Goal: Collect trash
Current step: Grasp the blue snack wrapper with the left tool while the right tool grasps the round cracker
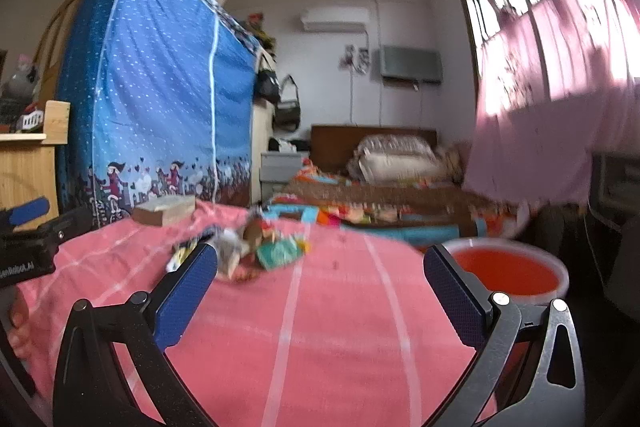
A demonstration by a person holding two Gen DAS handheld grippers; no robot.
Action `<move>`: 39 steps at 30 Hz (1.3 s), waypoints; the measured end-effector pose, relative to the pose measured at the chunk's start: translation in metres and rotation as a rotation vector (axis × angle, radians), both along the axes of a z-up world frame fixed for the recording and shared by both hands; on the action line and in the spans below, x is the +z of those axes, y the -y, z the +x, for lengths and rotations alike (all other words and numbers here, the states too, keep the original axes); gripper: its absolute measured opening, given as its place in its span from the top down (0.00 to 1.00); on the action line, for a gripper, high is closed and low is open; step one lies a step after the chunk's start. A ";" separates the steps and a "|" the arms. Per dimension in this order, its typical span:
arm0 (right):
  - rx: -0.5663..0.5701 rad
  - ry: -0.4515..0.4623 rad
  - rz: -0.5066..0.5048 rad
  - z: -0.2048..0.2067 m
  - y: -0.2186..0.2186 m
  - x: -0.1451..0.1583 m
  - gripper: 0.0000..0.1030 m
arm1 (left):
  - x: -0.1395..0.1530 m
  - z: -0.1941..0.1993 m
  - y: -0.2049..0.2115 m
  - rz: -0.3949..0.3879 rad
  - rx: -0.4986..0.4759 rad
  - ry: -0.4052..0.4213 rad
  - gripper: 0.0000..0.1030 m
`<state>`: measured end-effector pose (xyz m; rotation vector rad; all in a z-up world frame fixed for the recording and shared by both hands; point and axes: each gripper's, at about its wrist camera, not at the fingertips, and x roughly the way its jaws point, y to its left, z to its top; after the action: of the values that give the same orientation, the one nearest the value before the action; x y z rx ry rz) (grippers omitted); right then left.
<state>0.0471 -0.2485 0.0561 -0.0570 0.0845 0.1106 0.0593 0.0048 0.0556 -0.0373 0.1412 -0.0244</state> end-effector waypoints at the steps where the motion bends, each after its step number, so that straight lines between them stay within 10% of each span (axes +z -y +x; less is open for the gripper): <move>1: 0.007 0.018 -0.006 0.005 -0.001 0.004 0.00 | 0.003 0.004 0.000 0.000 0.000 0.011 0.00; 11: 0.110 0.176 -0.046 0.050 -0.008 0.027 0.00 | 0.019 0.038 0.006 0.036 -0.015 0.104 0.00; 21: 0.165 0.095 -0.043 0.088 0.004 0.008 0.02 | -0.001 0.070 0.011 0.010 -0.084 -0.031 0.04; 29: 0.256 -0.134 -0.079 0.117 -0.003 -0.008 0.54 | -0.013 0.089 0.027 0.024 -0.210 -0.205 0.30; 39: 0.347 -0.353 -0.084 0.129 -0.024 -0.028 0.66 | -0.049 0.115 0.038 -0.026 -0.271 -0.499 0.59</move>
<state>0.1757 -0.2246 0.0284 -0.1361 0.4328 0.4642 0.1741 -0.0336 0.0063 -0.0497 0.6441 -0.2884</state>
